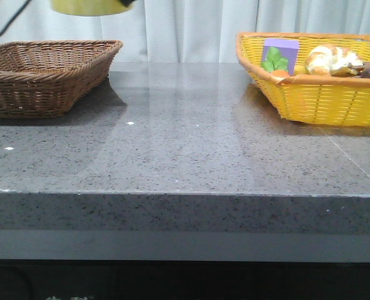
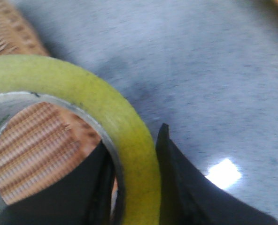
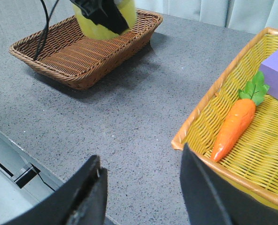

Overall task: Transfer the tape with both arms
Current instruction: 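Lift the tape roll with the left gripper toward the brown basket, then lower the tape into the brown basket and open the left gripper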

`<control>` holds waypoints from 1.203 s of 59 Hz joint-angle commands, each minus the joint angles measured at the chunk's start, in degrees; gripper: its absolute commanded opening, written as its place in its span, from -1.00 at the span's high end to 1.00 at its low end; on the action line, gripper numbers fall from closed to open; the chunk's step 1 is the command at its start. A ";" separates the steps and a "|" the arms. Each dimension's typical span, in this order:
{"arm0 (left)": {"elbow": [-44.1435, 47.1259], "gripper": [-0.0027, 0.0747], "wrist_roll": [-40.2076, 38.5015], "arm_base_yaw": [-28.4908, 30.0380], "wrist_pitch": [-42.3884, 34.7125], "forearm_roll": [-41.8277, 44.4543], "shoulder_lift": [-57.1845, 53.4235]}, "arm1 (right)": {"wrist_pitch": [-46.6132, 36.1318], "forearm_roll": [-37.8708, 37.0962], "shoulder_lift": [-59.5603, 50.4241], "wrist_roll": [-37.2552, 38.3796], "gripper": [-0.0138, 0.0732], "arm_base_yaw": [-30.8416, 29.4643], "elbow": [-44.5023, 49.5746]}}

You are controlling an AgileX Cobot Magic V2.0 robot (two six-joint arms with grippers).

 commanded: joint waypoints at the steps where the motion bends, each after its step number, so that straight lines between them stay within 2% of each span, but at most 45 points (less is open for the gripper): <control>1: -2.12 0.64 -0.10 2.98 -0.81 0.72 -3.29 | -4.62 0.13 -0.14 0.00 -0.21 -0.28 -1.39; 15: -2.12 0.64 -0.10 10.73 -0.81 0.23 -3.06 | -4.62 0.13 -0.14 0.00 -0.21 -0.28 -1.39; 30: -2.12 0.64 -0.10 16.07 -0.91 -3.26 -0.52 | -4.62 0.13 -0.14 0.00 -0.21 -0.28 -1.39; 60: -2.12 0.62 -0.10 16.47 -1.14 -5.84 8.67 | -4.62 0.13 -0.14 0.00 -0.21 -0.28 -1.39; 67: -2.12 0.46 -0.10 16.47 -1.74 -6.32 9.10 | -4.62 0.13 -0.14 0.00 -0.21 -0.28 -1.39; 71: -2.12 0.21 -0.10 16.47 -1.74 -7.07 9.10 | -4.62 0.13 -0.14 0.00 -0.21 -0.28 -1.39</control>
